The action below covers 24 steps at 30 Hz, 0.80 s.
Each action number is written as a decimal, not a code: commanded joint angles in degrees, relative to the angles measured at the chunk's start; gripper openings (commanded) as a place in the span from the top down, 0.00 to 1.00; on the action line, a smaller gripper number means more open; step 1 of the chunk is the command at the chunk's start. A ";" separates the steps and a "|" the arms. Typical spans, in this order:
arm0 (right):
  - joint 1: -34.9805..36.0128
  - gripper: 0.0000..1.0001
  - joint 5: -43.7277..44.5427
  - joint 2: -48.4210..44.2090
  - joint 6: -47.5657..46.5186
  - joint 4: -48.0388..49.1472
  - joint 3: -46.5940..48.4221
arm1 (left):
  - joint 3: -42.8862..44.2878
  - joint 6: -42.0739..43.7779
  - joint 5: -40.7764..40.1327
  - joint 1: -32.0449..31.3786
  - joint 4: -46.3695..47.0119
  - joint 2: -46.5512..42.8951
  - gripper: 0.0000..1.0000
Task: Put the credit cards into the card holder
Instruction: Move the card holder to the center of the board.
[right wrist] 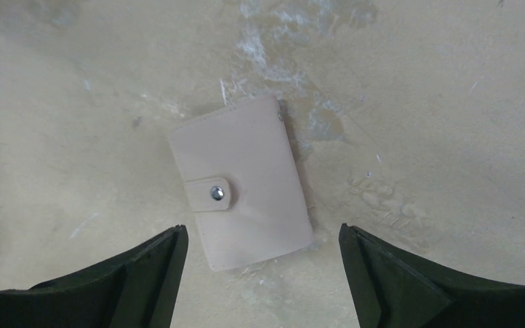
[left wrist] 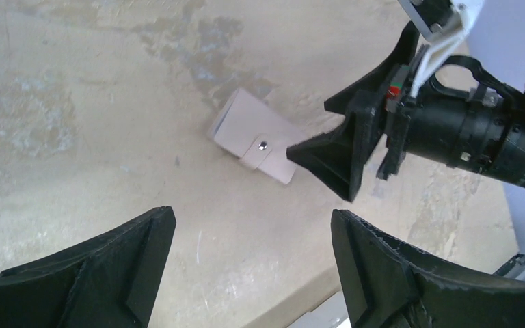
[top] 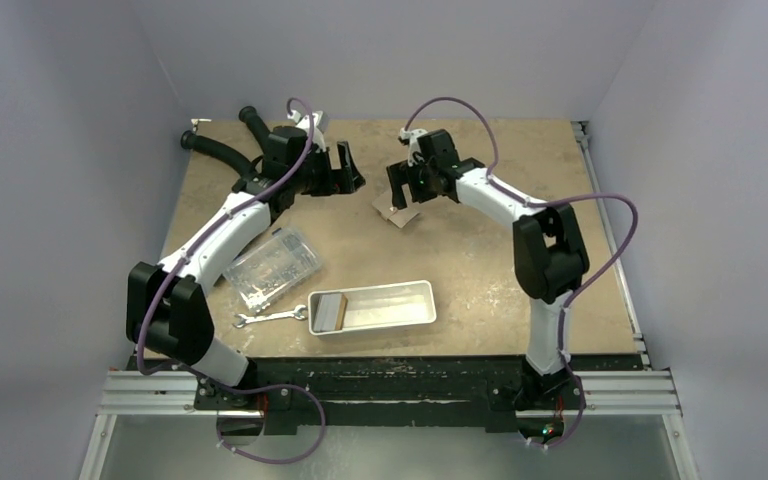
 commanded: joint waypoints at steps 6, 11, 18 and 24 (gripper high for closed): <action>-0.06 0.12 -2.83 7.47 0.76 1.53 4.57 | -2.42 0.66 1.23 0.30 2.30 -3.54 0.09; -0.26 0.15 -4.11 10.65 4.51 1.70 5.67 | -2.86 -0.24 2.87 0.30 3.20 -3.97 0.10; -2.30 0.27 -12.72 11.39 11.89 7.07 1.14 | -3.22 -0.95 4.21 0.30 3.79 -4.42 0.10; -2.46 0.58 -2.18 13.42 22.13 7.48 1.18 | -3.35 -1.29 5.06 0.30 4.09 -4.58 0.10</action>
